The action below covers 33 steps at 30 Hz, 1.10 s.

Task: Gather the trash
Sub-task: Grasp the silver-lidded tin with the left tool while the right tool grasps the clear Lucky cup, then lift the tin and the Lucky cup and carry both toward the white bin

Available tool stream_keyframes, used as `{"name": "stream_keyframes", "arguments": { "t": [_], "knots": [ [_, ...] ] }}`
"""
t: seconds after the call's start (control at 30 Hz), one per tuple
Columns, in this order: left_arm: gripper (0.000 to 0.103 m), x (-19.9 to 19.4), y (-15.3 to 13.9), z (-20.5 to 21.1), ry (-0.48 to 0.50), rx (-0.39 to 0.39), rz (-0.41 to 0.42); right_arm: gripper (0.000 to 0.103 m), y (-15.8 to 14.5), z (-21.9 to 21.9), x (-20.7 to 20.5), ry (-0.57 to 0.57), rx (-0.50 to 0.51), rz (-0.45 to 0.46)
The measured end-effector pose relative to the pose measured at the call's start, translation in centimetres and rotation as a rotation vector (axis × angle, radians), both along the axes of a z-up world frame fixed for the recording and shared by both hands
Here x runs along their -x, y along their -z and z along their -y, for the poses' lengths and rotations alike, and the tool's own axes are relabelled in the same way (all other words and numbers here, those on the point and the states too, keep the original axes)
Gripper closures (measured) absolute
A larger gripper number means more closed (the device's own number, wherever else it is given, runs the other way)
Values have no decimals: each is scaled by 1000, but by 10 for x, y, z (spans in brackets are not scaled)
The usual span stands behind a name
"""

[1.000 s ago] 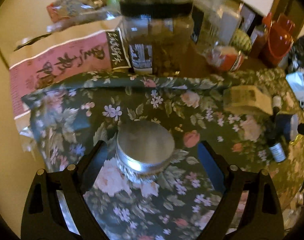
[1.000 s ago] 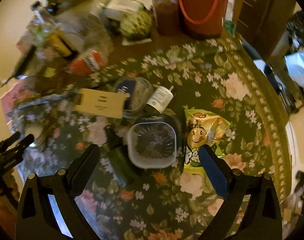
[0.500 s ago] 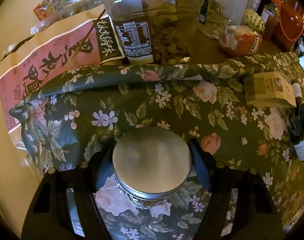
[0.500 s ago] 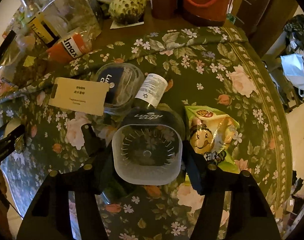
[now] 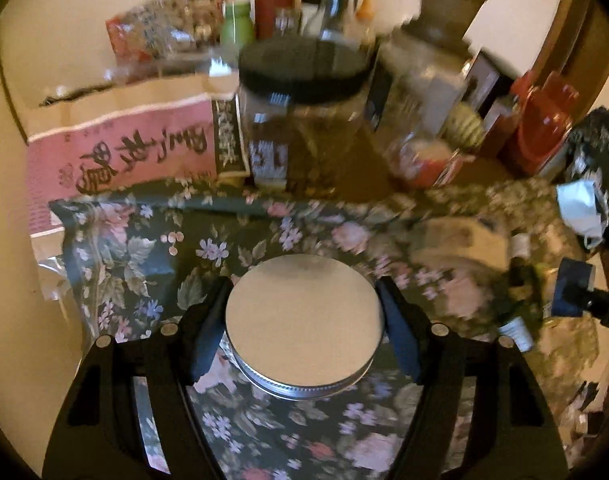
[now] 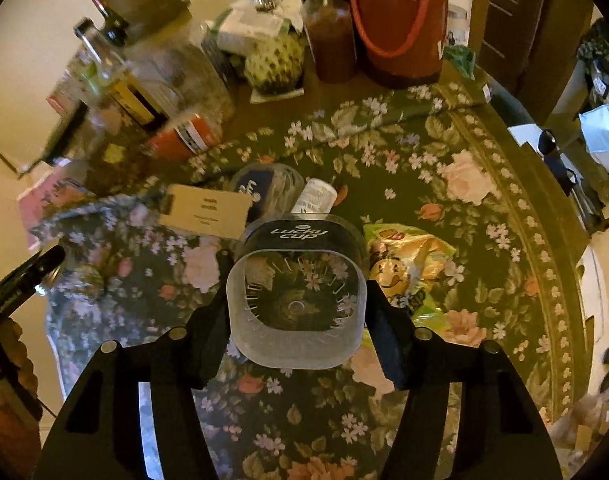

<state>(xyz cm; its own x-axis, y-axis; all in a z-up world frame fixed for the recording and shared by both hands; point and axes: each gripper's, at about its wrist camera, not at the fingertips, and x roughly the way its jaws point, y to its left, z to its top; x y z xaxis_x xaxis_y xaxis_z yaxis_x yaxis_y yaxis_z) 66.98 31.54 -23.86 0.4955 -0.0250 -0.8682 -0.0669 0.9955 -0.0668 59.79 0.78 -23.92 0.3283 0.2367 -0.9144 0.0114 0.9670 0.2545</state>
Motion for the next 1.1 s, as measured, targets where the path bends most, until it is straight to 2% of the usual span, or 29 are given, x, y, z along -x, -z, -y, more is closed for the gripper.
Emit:
{"name": "stream_keyframes", "arguments": {
  "t": [0.17,0.47,0.63,0.8,0.97,1.1],
  "knots": [
    [31,22,-45,26,-17,16,104,44,-34,20,11,-8,-38,92],
    [31,90,-116,117,-37,31,290,44,-85,70,51,-76,-51,246],
    [32,140,-127,164,-74,55,333,44,-98,94,77,-145,-61,283],
    [32,189,-127,207,-112,62,336,44,-105,115,102,-208,-67,299],
    [32,222,-134,232,-129,85,338,44,-115,126,123,-247,-85,310],
    [32,247,-150,242,-117,88,375,44,-124,130,144,-257,-109,334]
  ]
}}
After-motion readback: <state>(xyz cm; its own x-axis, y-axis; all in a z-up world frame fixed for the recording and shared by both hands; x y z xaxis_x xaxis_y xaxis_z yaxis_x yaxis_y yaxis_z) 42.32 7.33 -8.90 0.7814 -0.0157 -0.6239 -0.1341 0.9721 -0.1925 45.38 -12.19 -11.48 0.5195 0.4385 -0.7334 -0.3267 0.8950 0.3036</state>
